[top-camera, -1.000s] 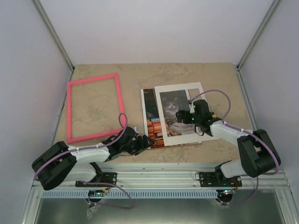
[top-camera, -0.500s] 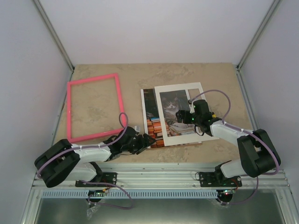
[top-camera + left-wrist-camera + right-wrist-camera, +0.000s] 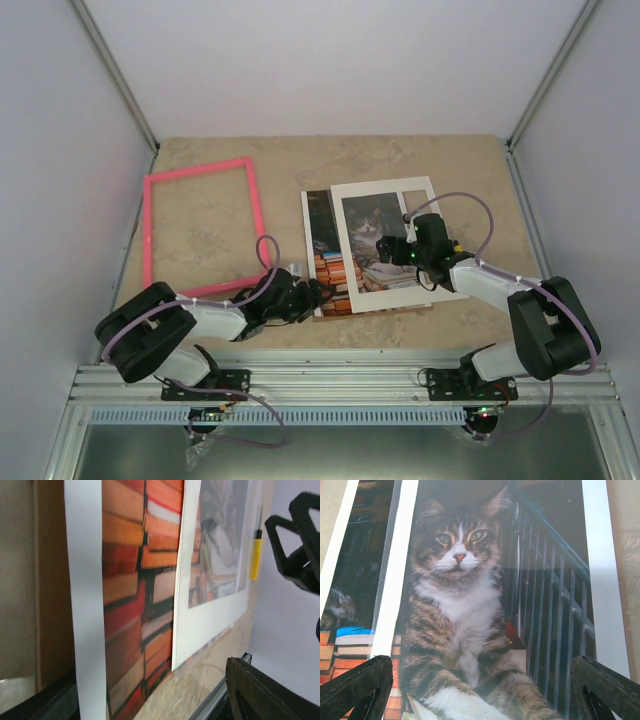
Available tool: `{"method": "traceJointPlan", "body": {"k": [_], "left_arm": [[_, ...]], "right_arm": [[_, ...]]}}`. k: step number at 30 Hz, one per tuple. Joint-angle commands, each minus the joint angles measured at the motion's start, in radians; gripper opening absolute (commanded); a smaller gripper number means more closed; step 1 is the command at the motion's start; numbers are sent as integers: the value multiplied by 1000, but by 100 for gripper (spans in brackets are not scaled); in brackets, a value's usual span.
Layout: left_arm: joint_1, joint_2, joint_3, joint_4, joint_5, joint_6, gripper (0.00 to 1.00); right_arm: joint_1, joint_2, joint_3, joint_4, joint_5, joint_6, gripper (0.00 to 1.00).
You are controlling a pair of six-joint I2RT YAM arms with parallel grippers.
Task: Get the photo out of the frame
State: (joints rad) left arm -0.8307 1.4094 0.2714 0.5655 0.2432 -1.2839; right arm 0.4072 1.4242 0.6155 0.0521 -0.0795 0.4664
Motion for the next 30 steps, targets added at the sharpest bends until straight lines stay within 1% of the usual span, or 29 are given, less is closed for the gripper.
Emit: {"method": "traceJointPlan", "body": {"k": [1, 5, 9, 15, 21, 25, 30], "left_arm": [[46, 47, 26, 81, 10, 43, 69], [89, 82, 54, 81, 21, 90, 67], [141, 139, 97, 112, 72, 129, 62], [203, 219, 165, 108, 120, 189, 58], [247, 314, 261, 76, 184, 258, 56], [276, 371, 305, 83, 221, 278, 52], [302, 393, 330, 69, 234, 296, 46]], "right_arm": [[-4, -2, -2, 19, -11, -6, 98], [-3, -1, -2, 20, -13, -5, 98], [-3, -1, -2, 21, -15, -5, 98], [-4, 0, 0, 21, -23, -6, 97], [-3, 2, 0, 22, -26, -6, 98], [-4, 3, 0, 22, -24, -7, 98], [-4, 2, 0, 22, -23, -7, 98]]}}
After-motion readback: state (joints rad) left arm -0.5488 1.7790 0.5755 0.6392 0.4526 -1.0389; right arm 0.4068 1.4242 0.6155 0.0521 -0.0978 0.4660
